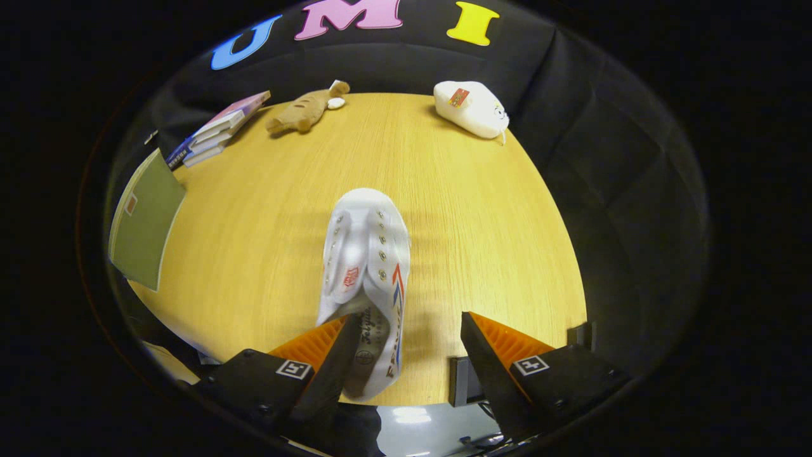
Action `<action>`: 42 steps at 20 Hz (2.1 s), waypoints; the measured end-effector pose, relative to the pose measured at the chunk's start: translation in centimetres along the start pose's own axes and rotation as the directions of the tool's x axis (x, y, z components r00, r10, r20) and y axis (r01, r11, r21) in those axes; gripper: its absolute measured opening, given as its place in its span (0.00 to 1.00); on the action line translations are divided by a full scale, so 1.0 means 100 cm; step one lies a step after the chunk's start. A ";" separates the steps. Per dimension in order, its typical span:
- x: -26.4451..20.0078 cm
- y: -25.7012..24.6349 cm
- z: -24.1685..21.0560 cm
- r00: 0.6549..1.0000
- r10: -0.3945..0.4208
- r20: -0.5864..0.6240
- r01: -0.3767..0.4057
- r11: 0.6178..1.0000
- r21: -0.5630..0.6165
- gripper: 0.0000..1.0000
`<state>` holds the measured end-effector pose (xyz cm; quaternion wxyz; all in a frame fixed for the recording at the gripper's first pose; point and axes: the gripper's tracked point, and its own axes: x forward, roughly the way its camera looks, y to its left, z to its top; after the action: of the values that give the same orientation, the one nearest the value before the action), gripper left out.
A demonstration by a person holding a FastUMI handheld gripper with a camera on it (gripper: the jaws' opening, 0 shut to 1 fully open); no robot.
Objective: Open the storage box then place both shoes into the box .Put the left shoe in first, then the right shoe, with the right side of both shoes facing outward in a uniform manner.
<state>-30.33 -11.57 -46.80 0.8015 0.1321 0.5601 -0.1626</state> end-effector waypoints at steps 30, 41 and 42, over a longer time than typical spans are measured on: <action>-0.136 0.175 0.184 0.928 0.284 0.241 -0.338 0.913 0.229 0.05; -0.177 0.428 0.217 0.899 0.411 0.152 -0.433 0.884 0.173 0.05; -0.171 0.442 0.212 0.906 0.403 0.133 -0.420 0.894 0.158 0.05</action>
<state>0.40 22.34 -22.19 0.8284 0.3125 0.4625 -0.0461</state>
